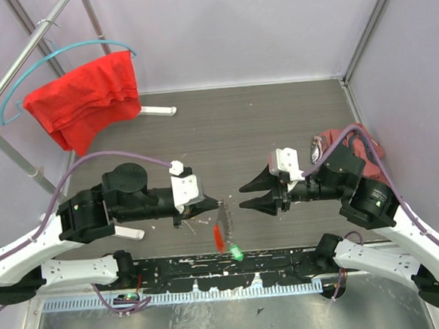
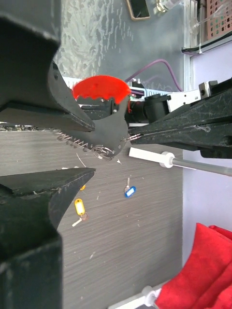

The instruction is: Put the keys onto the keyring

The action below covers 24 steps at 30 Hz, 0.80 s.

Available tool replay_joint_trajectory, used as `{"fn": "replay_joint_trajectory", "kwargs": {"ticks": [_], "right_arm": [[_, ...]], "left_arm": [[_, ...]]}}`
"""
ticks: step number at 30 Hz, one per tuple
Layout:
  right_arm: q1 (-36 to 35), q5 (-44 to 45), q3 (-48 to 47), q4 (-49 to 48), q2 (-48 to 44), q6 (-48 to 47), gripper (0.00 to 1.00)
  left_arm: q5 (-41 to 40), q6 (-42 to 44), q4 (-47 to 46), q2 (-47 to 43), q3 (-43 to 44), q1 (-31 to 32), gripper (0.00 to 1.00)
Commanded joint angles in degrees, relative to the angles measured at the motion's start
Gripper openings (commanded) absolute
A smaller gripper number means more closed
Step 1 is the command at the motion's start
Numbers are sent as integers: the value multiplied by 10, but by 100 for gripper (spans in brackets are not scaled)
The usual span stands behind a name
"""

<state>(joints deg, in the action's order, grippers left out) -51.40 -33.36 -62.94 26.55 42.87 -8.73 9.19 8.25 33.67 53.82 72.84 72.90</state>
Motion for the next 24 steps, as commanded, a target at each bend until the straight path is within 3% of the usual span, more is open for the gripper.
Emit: {"fn": "replay_joint_trajectory", "kwargs": {"ticks": [1,7,14,21,24], "right_arm": [[-2,-25,-40,-31,7,-41,41],[-1,-72,-103,6,69,-95,44],[-2,-47,-135,38,97,-155,44],[-2,-8,-82,-42,75,-228,49],[-2,-2,-50,-94,64,-265,50]], "left_arm": [[7,56,53,7,51,-1,0],[10,106,109,39,108,-1,0],[-40,169,161,62,166,0,0],[-142,276,165,72,174,43,0],[-148,315,149,61,162,54,0]]}}
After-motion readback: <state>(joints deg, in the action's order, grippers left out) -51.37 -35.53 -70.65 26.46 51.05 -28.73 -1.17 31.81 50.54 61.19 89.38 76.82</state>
